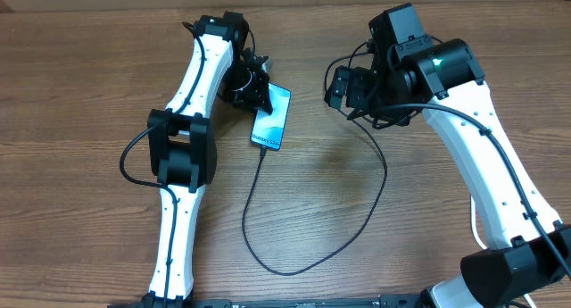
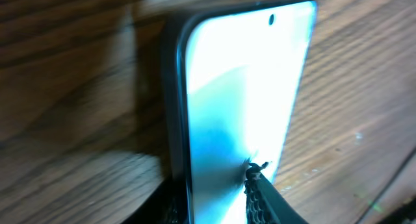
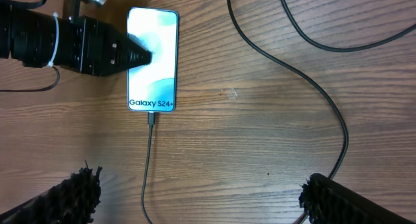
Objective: Plug charger to phone and switch on socket
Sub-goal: 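Lower the phone with the left gripper and lay it flat on the table, then move the right gripper over the white power strip's switch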
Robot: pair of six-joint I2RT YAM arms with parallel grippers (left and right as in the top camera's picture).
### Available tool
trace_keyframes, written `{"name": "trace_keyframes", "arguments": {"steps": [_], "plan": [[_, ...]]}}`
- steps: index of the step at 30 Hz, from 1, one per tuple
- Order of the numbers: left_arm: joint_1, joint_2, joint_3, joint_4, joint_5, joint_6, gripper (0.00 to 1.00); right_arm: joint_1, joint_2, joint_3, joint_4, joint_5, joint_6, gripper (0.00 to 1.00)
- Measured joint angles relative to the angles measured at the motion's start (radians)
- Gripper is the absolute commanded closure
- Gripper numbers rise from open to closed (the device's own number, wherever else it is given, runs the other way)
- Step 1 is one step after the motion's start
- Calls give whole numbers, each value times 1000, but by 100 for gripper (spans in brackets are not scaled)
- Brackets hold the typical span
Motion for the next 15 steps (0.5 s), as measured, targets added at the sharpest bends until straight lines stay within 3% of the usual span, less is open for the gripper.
{"name": "trace_keyframes", "arguments": {"steps": [4,7,15], "plan": [[0,0,0,-1,-49,-2,60,0,0,0,-5,0,0,0],[0,0,0,-2,-81,-12,45,0,0,0,-6,7,0,0],[5,0,8,-27,-145,-55,31,-39,0,0,-15,58,31,0]]}}
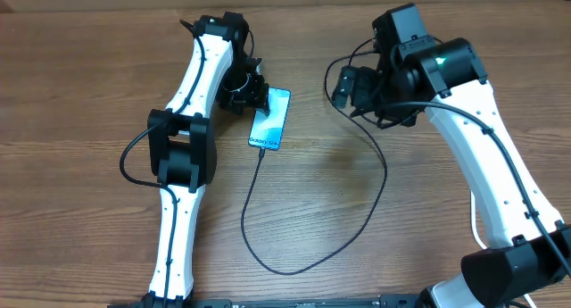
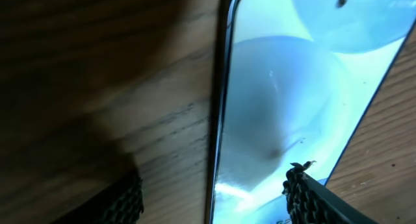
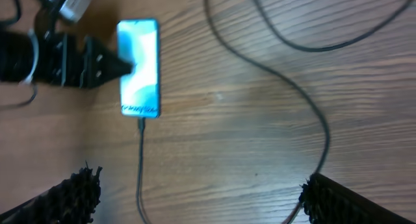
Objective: Plug charger to phone and switch on socket
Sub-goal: 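Move the right gripper over the white power strip's switch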
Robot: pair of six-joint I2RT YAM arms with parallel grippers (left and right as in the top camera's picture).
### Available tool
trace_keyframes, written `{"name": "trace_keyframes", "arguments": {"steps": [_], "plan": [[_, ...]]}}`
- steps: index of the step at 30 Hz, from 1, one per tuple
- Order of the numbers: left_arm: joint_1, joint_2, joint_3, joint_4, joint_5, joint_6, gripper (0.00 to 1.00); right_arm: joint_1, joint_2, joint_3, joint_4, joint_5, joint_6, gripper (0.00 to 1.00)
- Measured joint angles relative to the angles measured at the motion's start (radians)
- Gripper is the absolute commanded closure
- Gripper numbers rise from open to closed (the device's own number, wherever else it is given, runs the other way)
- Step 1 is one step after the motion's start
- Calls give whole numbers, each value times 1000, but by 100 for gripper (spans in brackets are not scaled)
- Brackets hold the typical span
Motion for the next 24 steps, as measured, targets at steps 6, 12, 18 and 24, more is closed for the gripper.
{"name": "trace_keyframes", "arguments": {"steps": [6,12,18,24], "plan": [[27,-13,132,-45,-14,-43,18,-187,0,0,0,2,-2,0],[85,-166,253,-28,-27,-103,0,-386,12,1,41,2,-54,0],[129,-407,317,9,-86,-123,0,-547,150,14,222,6,-89,0],[128,-451,327,6,-128,-123,0,-620,318,13,444,116,-86,0]]}}
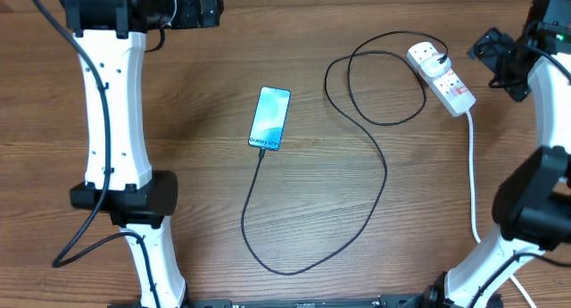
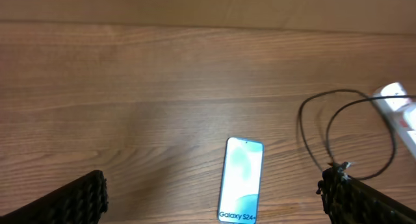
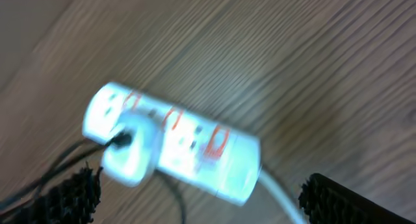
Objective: Plug charger to phone and switch on socket
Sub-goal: 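Move the right gripper over the white power strip's switch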
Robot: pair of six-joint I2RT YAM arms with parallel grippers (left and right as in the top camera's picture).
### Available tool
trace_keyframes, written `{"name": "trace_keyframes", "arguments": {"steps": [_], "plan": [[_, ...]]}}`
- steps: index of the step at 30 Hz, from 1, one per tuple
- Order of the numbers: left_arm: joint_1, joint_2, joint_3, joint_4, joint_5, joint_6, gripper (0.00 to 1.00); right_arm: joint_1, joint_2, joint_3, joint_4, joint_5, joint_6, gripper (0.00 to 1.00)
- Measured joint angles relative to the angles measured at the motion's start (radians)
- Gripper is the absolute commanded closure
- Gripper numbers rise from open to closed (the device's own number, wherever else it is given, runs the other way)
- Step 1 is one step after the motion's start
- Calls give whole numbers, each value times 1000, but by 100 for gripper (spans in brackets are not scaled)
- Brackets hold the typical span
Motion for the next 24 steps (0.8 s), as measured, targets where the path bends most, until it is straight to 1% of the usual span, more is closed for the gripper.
{"name": "trace_keyframes", "arguments": {"steps": [3,8,17,24], "plan": [[0,20,-9,-1,-6,0,0,0,54,0,71,52,0,0],[0,27,-13,-1,-11,0,0,0,140,0,122,91,0,0],[0,27,-13,-2,-11,0,0,0,253,0,144,84,-13,0],[0,27,-13,-2,-12,0,0,5,268,0,164,56,-17,0]]}}
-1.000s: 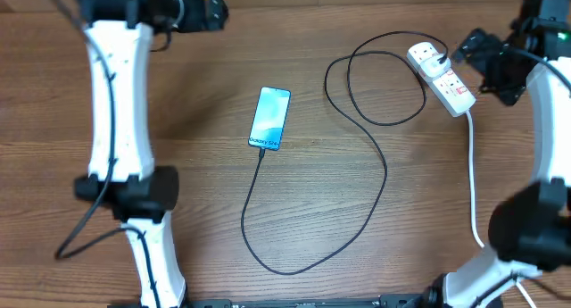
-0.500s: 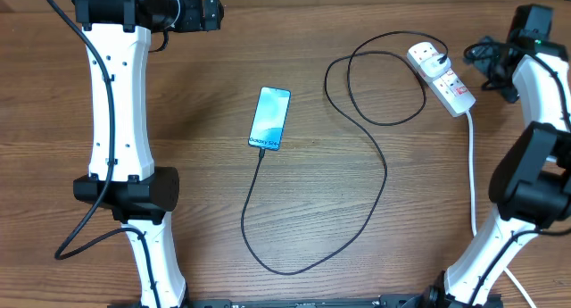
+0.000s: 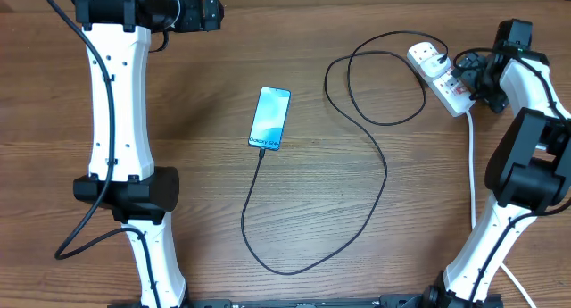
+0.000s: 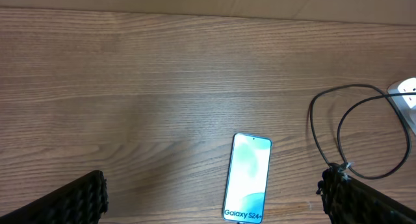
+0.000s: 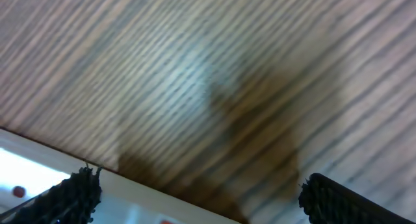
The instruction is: Plug charger to phone and switch on socket
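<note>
The lit phone [image 3: 270, 118] lies flat mid-table with the black charger cable [image 3: 384, 170] plugged into its near end. It also shows in the left wrist view, phone [image 4: 247, 177]. The cable loops back to a plug [image 3: 426, 50] in the white socket strip [image 3: 440, 67] at the far right. My right gripper [image 3: 466, 73] is open, low over the strip's near end, and the strip [image 5: 32, 178] fills the lower left between its fingers [image 5: 198, 185]. My left gripper [image 3: 198, 8] hangs high at the far left, open [image 4: 212, 198], holding nothing.
The strip's white lead [image 3: 472, 178] runs down the right side towards the front edge. The cable's loop [image 3: 385, 76] lies between phone and strip. Bare wooden table [image 3: 107, 210] surrounds them.
My right gripper has come in from the right edge and dropped close over the socket strip, which now shows only as a white edge in its view. The left arm has barely shifted.
My left gripper's fingers rested on the phone, with the cable plugged in and the right gripper open above mid-table. Then the left arm stood raised at the far left and the right arm was over by the strip. Now the right gripper is down at the strip.
</note>
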Robot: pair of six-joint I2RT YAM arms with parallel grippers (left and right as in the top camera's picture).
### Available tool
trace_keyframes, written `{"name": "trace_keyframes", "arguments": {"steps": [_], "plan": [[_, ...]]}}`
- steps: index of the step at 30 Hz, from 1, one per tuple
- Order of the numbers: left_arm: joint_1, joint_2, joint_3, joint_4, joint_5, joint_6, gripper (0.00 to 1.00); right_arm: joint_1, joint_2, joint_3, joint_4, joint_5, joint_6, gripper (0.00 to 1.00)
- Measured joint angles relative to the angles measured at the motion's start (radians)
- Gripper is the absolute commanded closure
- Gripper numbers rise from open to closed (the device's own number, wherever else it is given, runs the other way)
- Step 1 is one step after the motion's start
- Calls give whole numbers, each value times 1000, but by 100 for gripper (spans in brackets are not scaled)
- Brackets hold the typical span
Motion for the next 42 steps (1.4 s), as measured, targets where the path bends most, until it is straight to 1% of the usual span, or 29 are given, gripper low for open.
{"name": "trace_keyframes", "arguments": {"steps": [7,42], "plan": [[0,0,0,0,0,0,0,3,0,0,3,-66,1,0],[0,0,0,0,-3,0,0,14,0,11,-31,-66,13,0]]}}
